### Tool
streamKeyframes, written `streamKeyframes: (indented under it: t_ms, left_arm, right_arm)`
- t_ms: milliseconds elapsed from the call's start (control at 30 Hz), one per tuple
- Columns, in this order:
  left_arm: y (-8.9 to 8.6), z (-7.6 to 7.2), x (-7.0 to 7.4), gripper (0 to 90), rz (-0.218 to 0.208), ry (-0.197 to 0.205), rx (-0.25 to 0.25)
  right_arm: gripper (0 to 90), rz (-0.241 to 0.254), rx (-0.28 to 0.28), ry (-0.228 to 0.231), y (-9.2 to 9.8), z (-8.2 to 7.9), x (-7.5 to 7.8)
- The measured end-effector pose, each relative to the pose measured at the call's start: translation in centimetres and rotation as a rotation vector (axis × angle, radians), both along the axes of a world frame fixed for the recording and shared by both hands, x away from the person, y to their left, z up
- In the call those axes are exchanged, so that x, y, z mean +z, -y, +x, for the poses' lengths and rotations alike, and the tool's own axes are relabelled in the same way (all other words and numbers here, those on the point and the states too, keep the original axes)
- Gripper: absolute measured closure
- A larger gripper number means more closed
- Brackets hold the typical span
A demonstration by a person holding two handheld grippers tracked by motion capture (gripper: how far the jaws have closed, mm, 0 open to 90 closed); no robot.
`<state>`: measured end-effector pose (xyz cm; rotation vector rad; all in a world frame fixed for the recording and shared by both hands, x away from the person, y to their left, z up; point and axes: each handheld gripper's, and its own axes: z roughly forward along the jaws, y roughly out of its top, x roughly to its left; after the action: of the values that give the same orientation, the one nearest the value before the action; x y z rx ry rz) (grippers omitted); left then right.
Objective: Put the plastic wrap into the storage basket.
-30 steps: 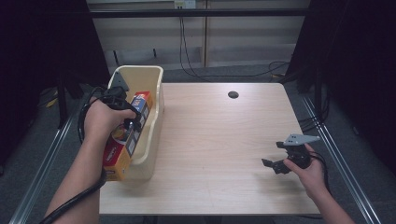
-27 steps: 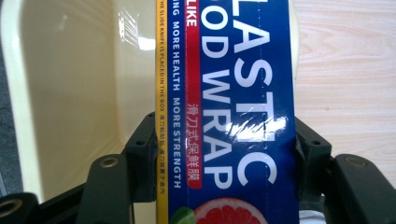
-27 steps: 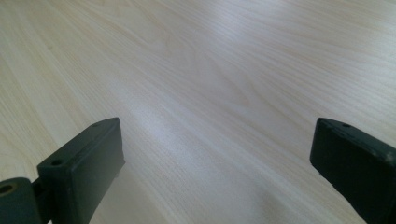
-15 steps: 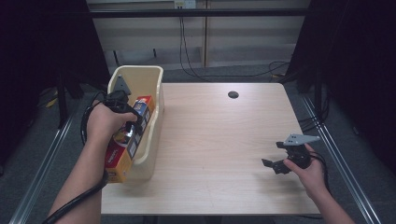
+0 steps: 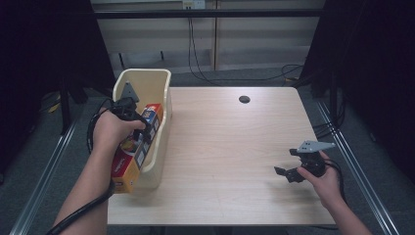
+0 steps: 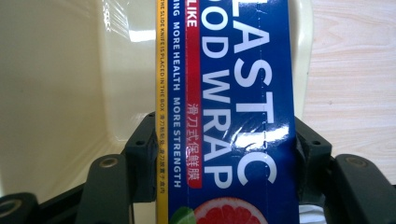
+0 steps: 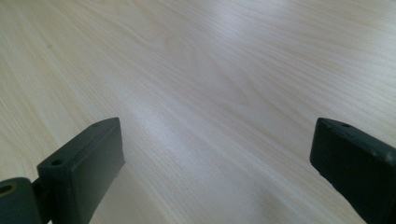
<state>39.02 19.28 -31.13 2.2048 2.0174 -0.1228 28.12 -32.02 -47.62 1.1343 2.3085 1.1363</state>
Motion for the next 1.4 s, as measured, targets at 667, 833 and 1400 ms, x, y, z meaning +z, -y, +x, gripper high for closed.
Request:
streamKeyframes:
  t_ms: [667,833,1400]
  left_arm:
    - [-0.1,0.2,-0.8,40.1,-0.019,-0.011,0.009]
    - [-0.2,0.3,-0.9,40.0,-0.018,-0.016,0.008]
    - [-0.1,0.5,-1.6,39.8,-0.023,-0.026,0.009]
  right_arm:
    - [2.5,0.000,-0.002,0.000,0.0,0.0,0.0]
    - [2.5,0.000,-0.003,-0.001,0.1,0.0,0.0]
    - [2.6,-0.001,0.001,0.000,0.1,0.0,-0.1]
